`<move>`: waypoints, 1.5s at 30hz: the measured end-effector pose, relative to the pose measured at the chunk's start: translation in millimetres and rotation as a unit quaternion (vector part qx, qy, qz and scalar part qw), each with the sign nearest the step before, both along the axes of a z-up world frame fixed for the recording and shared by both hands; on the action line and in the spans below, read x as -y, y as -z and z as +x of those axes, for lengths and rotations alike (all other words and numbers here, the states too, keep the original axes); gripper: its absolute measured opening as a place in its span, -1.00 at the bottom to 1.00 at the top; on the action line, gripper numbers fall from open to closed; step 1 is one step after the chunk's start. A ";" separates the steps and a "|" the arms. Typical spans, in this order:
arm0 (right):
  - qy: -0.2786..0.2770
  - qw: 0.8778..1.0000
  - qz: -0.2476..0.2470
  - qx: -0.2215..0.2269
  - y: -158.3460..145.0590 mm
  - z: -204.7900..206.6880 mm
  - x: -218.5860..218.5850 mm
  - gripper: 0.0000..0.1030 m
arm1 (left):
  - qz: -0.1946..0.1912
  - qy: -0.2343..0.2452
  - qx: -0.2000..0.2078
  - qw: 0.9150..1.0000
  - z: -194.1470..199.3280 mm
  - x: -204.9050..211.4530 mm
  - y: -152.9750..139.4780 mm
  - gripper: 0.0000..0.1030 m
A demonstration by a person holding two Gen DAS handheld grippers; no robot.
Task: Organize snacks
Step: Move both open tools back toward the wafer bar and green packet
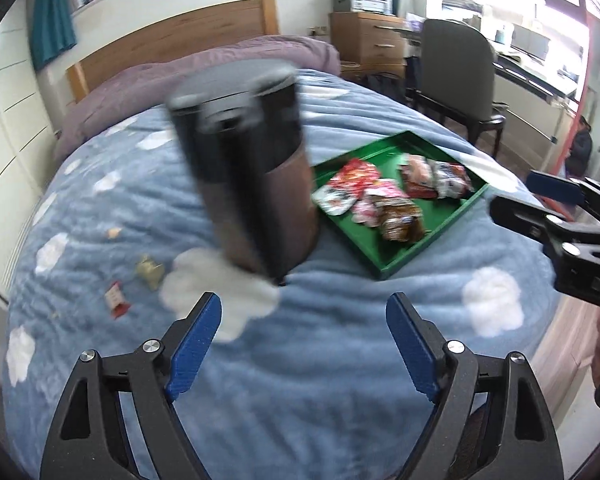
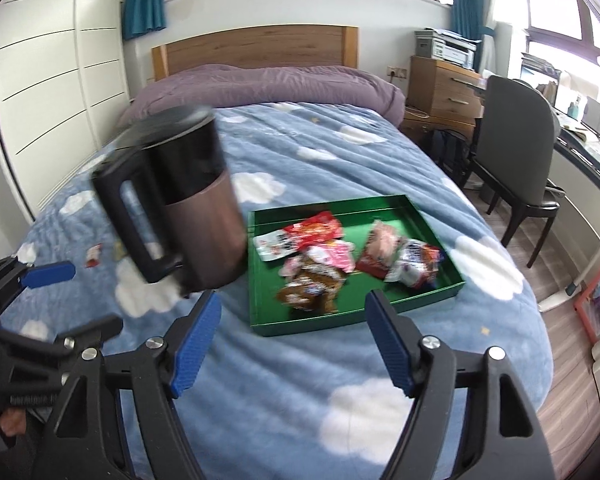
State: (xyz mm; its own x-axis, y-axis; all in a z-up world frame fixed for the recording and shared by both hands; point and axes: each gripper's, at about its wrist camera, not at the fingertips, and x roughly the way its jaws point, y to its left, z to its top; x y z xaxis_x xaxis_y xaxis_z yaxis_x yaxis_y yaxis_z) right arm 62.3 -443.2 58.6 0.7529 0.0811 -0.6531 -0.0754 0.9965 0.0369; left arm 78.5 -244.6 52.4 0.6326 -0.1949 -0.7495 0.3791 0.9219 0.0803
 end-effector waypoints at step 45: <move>-0.187 0.982 -0.005 -0.043 47.8 53.4 -255.2 0.97 | -0.037 -0.237 -0.035 0.970 50.2 -271.5 67.4 0.56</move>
State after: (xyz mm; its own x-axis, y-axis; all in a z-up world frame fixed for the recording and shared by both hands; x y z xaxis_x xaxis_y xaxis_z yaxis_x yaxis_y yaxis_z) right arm 115.8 -188.1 10.8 0.6148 0.3338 -0.7146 -0.4323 0.9004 0.0487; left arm 128.7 26.8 -15.0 0.6129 0.0511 -0.7885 -0.0864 0.9963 -0.0026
